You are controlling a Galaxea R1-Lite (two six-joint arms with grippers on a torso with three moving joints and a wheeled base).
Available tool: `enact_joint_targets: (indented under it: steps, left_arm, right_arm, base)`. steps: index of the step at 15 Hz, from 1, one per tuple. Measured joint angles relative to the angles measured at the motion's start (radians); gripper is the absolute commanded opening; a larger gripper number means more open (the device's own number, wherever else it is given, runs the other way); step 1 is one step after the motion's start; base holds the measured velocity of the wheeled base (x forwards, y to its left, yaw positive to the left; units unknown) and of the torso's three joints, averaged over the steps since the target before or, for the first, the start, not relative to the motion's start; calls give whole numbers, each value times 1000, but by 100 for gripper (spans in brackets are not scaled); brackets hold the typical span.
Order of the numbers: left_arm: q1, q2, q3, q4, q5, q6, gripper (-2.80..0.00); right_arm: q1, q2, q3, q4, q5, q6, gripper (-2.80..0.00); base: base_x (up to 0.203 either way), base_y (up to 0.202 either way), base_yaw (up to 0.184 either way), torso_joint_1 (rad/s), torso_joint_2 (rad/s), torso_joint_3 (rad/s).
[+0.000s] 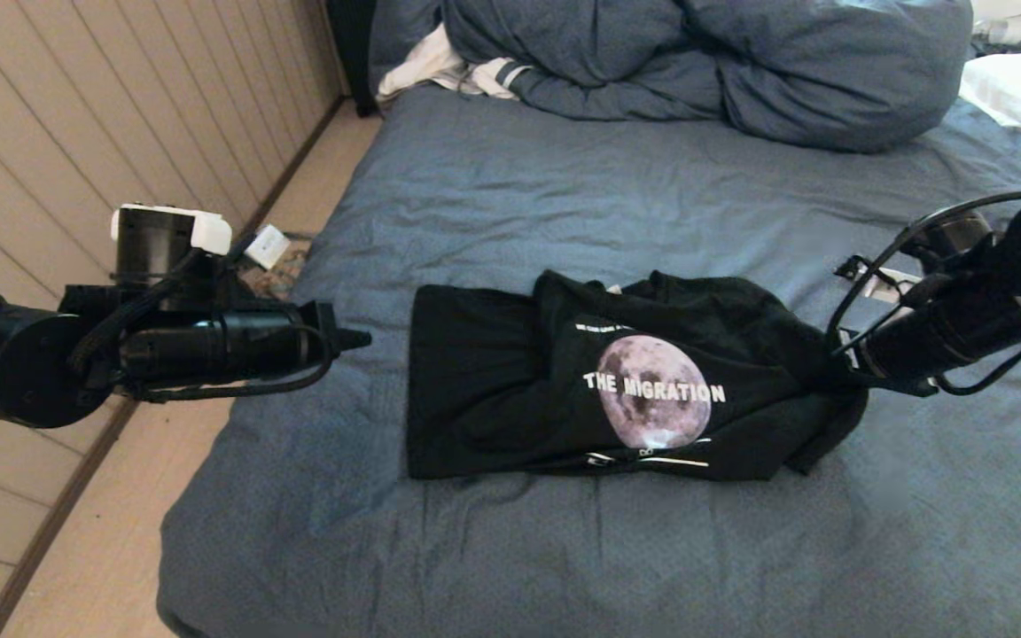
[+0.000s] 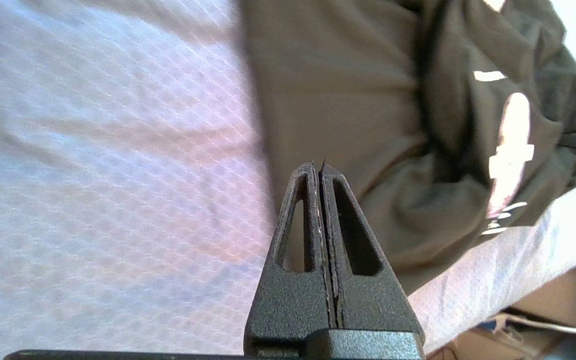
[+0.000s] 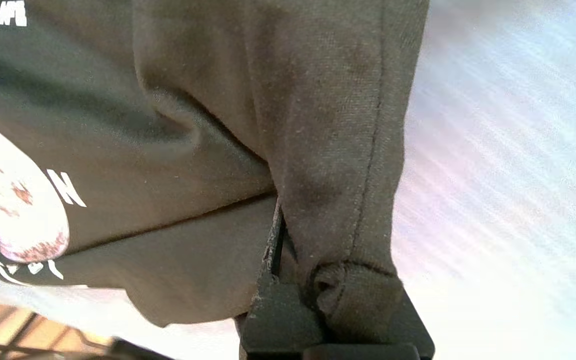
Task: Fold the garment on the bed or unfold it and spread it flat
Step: Fold the black T-shirt
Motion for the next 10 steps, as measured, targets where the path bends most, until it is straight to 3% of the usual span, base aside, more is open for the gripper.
enact_joint_targets:
  steps: [4,10]
  left_arm:
    - [-49,70,-115,24,16,-2,-280]
    - [-219,242,-392,65,42,17,-280]
  right_arm:
    - [-37,-29,72,-8,61,-36,-280]
    - [-24,-40,101,-9,86,-36,-280]
  base:
    - [0,0,0,0,0,0]
    - [0,0,0,0,0,0]
